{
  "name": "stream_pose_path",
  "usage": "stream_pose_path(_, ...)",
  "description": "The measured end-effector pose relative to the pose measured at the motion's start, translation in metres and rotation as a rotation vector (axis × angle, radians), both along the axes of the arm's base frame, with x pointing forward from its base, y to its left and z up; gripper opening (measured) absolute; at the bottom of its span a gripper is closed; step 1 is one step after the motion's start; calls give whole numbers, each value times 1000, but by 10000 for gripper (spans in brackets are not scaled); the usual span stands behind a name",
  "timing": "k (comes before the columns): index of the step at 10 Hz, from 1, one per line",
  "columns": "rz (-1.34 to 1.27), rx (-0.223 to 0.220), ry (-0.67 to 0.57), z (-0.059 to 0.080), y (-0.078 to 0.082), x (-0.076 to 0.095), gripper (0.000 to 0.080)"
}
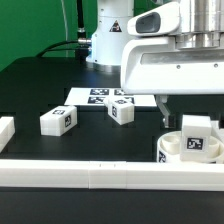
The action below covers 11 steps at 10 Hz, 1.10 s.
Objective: Assemble stool
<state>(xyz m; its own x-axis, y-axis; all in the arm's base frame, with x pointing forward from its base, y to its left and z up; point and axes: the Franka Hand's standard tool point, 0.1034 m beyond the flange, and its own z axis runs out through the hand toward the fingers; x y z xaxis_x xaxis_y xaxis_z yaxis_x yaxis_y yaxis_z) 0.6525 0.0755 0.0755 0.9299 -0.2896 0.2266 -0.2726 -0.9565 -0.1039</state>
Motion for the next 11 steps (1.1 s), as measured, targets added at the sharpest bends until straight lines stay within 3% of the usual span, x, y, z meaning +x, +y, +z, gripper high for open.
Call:
stream_pose_path(2,34,-8,-3,1,0,-1,629)
stream_pose_path(4,77,-16,-3,13,0,-6,648)
stream_pose_path(7,151,-33,21,36,-27,-21,648)
stream_pose_path(8,153,-35,29,35,-33,-27,648)
stream_pose_path(11,158,-34,31,33,-29,-27,648)
